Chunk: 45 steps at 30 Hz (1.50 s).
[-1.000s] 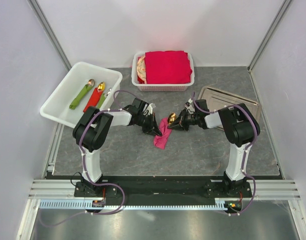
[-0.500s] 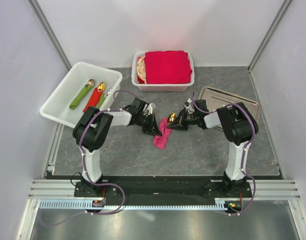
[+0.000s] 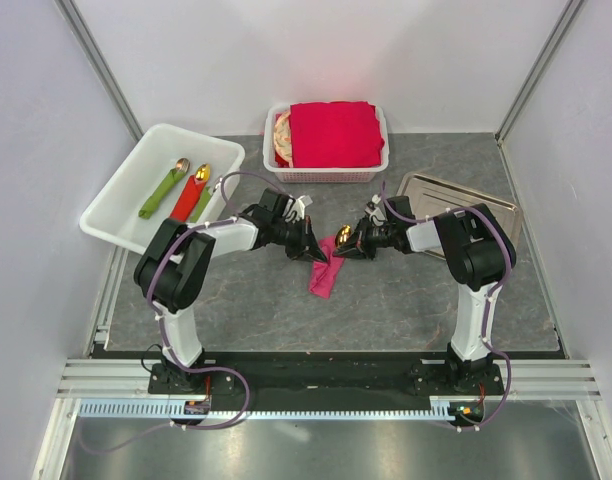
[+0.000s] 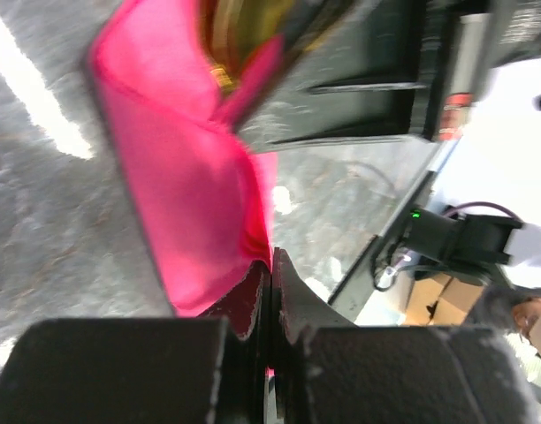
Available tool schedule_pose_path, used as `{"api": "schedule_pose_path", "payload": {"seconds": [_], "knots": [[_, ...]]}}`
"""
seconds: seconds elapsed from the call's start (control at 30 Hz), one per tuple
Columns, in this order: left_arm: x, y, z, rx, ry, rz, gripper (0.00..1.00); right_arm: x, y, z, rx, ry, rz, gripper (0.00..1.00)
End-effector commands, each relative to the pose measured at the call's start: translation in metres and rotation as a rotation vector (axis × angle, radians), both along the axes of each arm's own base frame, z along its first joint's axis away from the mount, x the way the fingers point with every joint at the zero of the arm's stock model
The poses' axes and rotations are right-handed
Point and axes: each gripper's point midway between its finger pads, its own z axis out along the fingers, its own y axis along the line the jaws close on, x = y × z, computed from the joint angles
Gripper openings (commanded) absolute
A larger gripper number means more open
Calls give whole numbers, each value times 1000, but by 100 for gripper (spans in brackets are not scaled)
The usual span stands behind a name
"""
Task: Place the utensils on the paper napkin and roll it up
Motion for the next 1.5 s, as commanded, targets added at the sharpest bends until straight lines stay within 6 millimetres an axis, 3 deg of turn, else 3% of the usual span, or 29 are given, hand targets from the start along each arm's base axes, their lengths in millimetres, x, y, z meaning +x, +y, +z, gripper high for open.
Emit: {"api": "schedule_pose_path", "payload": {"seconds": [0.0, 0.43, 0.93, 1.23, 1.47], "knots": [[3, -15, 35, -130, -45, -12, 2, -23, -34, -72, -278, 120, -61, 0], [-8, -44, 45, -239, -15, -52, 2, -25, -38, -77, -321, 120, -61, 0], [-25, -47, -18, -148, 77, -23, 2, -26, -42, -79, -353, 123, -63, 0], [-29, -42, -43, -110, 142, -2, 2, -25, -42, -74, -358, 105, -55, 0], [-33, -33, -60, -52, 186, 30, 2, -14, -37, -55, -346, 48, -1, 0]]}}
